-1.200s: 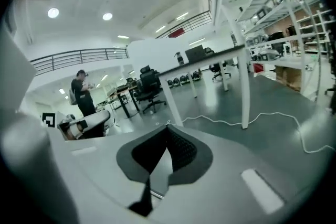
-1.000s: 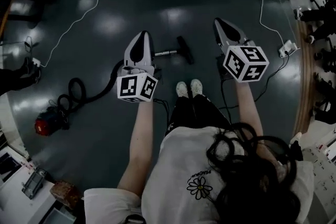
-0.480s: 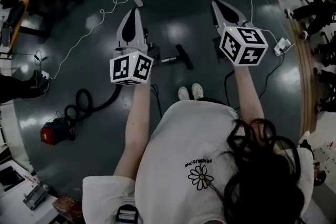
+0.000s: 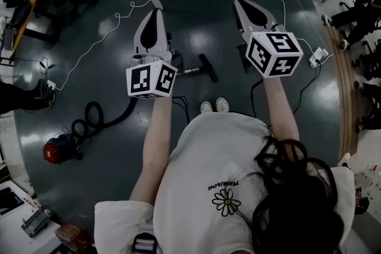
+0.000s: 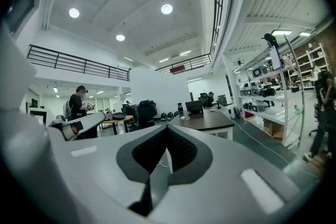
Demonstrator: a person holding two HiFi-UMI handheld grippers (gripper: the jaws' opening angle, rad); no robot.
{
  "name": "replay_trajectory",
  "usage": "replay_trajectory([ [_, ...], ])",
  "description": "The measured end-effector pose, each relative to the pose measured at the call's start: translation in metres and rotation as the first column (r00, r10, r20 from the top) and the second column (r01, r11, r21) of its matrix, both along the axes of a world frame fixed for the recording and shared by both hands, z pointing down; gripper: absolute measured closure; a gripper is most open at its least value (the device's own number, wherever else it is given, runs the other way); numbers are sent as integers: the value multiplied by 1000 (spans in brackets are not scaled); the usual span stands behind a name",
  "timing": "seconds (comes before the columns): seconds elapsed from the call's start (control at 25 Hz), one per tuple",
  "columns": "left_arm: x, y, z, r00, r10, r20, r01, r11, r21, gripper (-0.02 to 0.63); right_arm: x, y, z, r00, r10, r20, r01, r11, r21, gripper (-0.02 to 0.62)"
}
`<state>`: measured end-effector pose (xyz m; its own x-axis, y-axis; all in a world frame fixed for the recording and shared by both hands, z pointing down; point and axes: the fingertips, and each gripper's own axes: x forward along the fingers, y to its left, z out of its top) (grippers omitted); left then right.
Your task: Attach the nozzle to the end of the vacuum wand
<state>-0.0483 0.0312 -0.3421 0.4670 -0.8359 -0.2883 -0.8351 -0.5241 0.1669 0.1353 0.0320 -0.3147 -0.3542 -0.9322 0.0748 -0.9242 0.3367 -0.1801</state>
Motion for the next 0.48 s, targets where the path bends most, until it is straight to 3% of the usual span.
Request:
replay_trajectory([
  [0.48, 5, 9, -3, 1000, 11, 23, -11, 1000, 12, 603, -6, 7, -9, 1000, -18, -23, 19, 999, 26, 589],
])
